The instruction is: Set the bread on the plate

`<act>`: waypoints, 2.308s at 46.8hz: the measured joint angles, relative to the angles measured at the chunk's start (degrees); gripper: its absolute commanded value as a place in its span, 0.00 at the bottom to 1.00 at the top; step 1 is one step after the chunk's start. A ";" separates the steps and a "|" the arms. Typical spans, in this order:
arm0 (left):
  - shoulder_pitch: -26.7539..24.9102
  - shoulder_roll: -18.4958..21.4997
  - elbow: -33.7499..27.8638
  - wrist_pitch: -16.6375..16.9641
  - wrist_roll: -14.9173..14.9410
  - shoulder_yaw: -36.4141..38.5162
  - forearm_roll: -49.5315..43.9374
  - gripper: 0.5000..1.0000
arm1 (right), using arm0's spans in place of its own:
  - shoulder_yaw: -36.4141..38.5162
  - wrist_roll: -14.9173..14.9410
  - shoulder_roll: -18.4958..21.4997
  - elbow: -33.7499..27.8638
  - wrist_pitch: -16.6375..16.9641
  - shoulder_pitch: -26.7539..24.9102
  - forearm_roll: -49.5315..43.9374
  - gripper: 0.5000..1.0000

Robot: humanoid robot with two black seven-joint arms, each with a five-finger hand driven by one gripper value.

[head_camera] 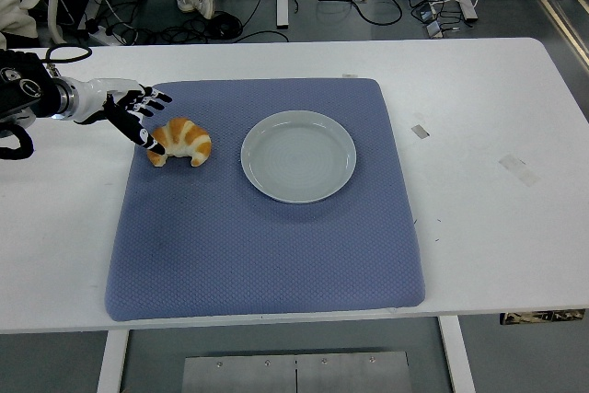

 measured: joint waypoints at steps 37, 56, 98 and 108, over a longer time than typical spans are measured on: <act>1.06 -2.51 -0.17 2.44 -0.44 -0.43 -2.90 0.96 | 0.00 0.00 0.00 0.00 0.02 0.00 0.00 1.00; 1.00 -2.79 -0.98 5.17 -0.44 -0.13 -2.81 0.74 | 0.00 0.00 0.00 0.00 0.01 0.00 -0.02 1.00; 0.66 -2.81 -2.80 6.83 0.18 1.23 -2.79 0.34 | 0.00 0.00 0.00 0.00 0.00 0.00 0.01 1.00; 0.28 -2.67 -2.80 6.75 0.27 1.23 -2.81 0.00 | 0.00 0.00 0.00 0.00 0.00 0.00 0.00 1.00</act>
